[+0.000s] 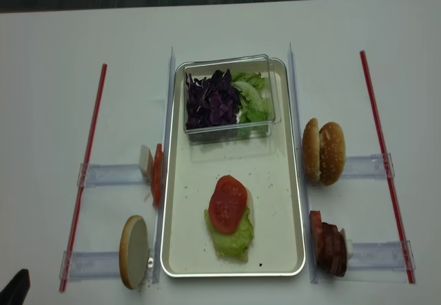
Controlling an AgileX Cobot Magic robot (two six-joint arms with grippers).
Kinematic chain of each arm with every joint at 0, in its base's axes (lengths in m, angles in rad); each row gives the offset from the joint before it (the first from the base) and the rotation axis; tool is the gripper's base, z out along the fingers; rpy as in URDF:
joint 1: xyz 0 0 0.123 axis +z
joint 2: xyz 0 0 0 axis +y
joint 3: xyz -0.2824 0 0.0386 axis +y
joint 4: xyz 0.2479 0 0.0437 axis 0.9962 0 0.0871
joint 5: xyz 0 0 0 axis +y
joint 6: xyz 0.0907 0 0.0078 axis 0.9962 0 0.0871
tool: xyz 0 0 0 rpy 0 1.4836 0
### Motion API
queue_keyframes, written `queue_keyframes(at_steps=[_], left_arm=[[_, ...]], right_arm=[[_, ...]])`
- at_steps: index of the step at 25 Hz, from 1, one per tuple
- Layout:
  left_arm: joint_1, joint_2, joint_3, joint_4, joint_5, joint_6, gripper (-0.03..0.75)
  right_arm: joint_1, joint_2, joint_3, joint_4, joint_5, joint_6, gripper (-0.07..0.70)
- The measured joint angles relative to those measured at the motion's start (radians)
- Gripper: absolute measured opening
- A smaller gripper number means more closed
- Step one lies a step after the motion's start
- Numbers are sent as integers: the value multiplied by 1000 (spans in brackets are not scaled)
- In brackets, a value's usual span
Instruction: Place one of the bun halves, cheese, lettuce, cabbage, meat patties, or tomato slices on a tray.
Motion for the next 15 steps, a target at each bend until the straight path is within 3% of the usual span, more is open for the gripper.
queue_keyframes(at_steps=[15], left_arm=[[0, -12, 0, 0, 2, 0, 293]], right_arm=[[0, 0, 0, 0, 0, 0, 364]])
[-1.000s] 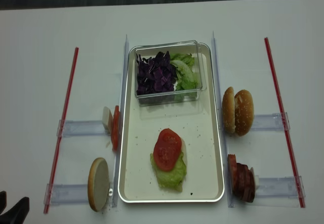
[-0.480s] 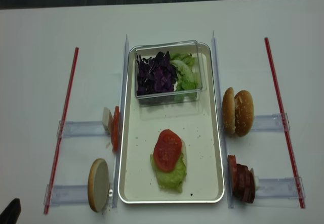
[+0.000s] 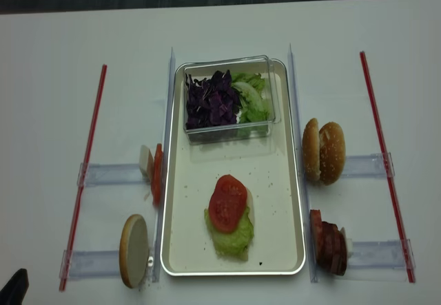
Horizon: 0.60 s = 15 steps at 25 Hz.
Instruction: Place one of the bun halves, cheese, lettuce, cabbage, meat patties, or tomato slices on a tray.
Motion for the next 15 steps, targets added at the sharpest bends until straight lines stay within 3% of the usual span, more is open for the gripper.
queue_keyframes(at_steps=[15], left_arm=[[0, 0, 0, 0, 0, 0, 293]], right_arm=[[0, 0, 0, 0, 0, 4, 364]])
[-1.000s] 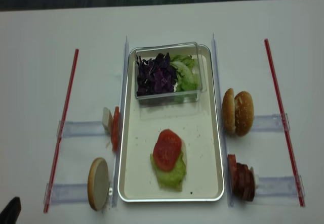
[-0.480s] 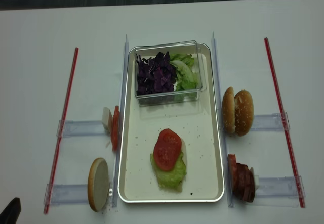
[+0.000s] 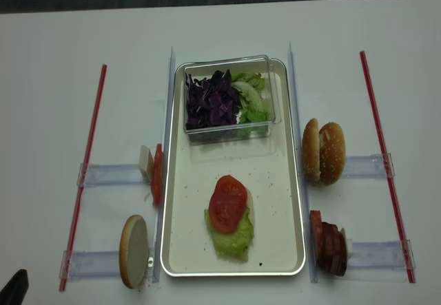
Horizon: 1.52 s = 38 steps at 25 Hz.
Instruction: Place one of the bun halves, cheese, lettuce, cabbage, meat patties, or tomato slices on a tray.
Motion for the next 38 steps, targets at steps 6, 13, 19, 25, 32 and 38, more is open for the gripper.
queue_keyframes(at_steps=[6, 13, 19, 25, 32, 38], left_arm=[[0, 0, 0, 0, 0, 0, 293], [0, 0, 0, 0, 0, 0, 293], [0, 0, 0, 0, 0, 0, 293], [0, 0, 0, 0, 0, 0, 293], [0, 0, 0, 0, 0, 0, 293], [0, 0, 0, 0, 0, 0, 293]], right_arm=[[0, 0, 0, 0, 0, 2, 364], [0, 0, 0, 0, 0, 0, 364], [0, 0, 0, 0, 0, 0, 364], [0, 0, 0, 0, 0, 0, 364], [0, 0, 0, 0, 0, 0, 364], [0, 0, 0, 0, 0, 0, 364]])
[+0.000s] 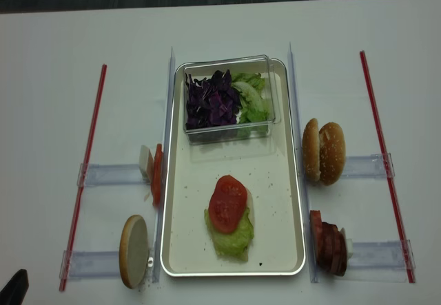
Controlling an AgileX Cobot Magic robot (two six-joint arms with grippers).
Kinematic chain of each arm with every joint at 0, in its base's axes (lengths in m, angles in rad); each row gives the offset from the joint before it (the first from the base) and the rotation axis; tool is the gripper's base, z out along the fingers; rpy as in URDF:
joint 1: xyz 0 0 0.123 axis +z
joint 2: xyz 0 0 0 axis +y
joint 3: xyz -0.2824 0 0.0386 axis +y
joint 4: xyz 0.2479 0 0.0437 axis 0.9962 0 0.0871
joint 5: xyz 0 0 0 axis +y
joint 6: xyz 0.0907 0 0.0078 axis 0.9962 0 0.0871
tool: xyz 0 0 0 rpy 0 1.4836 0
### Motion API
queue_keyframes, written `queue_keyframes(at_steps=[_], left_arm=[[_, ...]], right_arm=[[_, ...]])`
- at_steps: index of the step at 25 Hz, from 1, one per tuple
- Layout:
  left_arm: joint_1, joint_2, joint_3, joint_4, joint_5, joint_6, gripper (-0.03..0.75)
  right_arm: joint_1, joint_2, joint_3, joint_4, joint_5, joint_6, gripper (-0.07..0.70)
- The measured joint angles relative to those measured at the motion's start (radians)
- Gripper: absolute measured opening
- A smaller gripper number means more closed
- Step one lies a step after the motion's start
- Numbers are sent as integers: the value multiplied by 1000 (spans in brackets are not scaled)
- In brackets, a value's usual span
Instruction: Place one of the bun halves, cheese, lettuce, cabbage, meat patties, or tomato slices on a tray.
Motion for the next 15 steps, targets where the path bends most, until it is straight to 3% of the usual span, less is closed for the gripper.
queue_keyframes(at_steps=[15], left_arm=[[0, 0, 0, 0, 0, 0, 293]], right_arm=[[0, 0, 0, 0, 0, 0, 364]])
